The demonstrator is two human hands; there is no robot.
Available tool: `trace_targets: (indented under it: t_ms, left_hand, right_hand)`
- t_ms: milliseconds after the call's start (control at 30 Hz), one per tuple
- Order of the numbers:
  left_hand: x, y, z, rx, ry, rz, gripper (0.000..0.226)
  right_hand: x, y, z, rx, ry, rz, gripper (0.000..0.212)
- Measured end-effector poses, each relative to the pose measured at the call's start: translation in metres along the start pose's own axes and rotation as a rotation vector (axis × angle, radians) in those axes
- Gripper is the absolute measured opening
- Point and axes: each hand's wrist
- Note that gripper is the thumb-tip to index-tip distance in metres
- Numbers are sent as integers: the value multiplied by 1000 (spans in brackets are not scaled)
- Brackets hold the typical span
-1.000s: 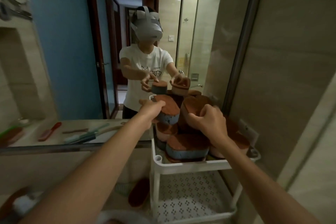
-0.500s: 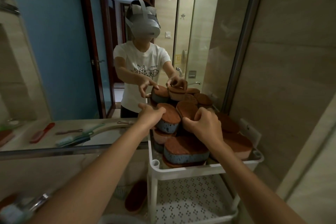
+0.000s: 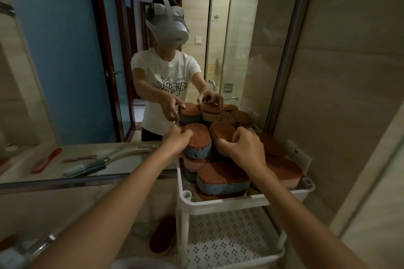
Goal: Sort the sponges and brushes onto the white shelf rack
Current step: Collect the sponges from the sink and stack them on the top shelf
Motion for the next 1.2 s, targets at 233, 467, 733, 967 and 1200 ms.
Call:
trace_targets:
  t_ms: [233,467,733,967,1200]
  left_hand:
    - [1,-1,5,-5,-139,47,41]
    - [-5,-4,11,-9,-162,26,45]
    - [-10,-6,14,-8,-171,14,53]
    - [-5,-5,15,-32,-191,-6,58]
    - [4,13,2,5,-136,54,55]
  right_hand:
    - [-11,3,-3,21,27,-6,33]
    - [-9,5,0,-44,203,-100,45]
    - [-10,5,-2,-130,295,-146,39]
    - [-13,17,0,-11,448,-241,40]
    - [-25,31,-2,79,350,-327,37]
Point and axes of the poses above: each hand's wrist, its own y-axis away from the middle knuckle, its own z-axis out of the palm, x = y × z, and after that the axes turned 11 degrees about z, right-handed
